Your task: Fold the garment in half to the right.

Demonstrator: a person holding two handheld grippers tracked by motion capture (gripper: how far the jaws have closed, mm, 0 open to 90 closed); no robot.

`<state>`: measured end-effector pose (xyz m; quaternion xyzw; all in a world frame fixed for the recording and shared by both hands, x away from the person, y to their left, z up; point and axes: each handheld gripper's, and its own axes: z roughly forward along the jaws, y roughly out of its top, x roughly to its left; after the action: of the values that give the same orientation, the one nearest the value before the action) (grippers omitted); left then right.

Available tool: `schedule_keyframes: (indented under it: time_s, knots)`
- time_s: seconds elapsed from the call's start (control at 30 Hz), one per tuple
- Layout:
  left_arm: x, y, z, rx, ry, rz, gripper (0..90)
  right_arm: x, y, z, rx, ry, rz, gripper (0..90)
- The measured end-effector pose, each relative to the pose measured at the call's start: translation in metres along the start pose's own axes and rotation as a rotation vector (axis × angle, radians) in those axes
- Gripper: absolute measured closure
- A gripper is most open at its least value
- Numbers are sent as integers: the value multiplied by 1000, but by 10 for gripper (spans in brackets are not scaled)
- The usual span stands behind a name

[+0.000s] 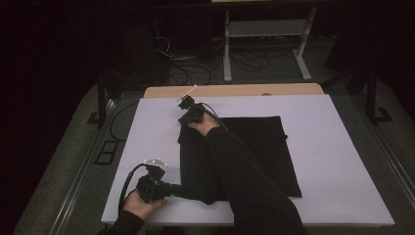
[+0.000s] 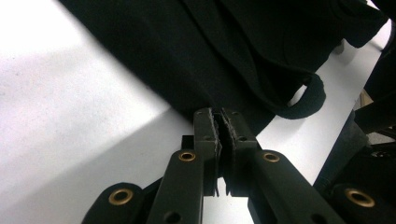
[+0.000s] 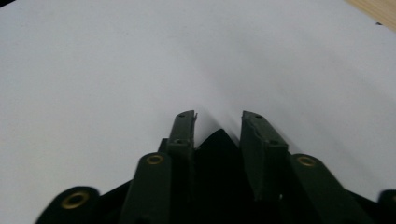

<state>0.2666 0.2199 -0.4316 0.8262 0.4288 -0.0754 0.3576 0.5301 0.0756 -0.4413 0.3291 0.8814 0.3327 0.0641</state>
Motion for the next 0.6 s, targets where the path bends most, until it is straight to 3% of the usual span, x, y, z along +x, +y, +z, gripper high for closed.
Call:
schedule_keyframes:
  time_s: [0.17,0.6]
  knots:
    - [0,0,0,-5,-3,-1,839,-1,0,-3,21,-7,-18,845]
    - [-4,2,0,-23,-16,9,840,3,6,-28,17,-10,-49,861]
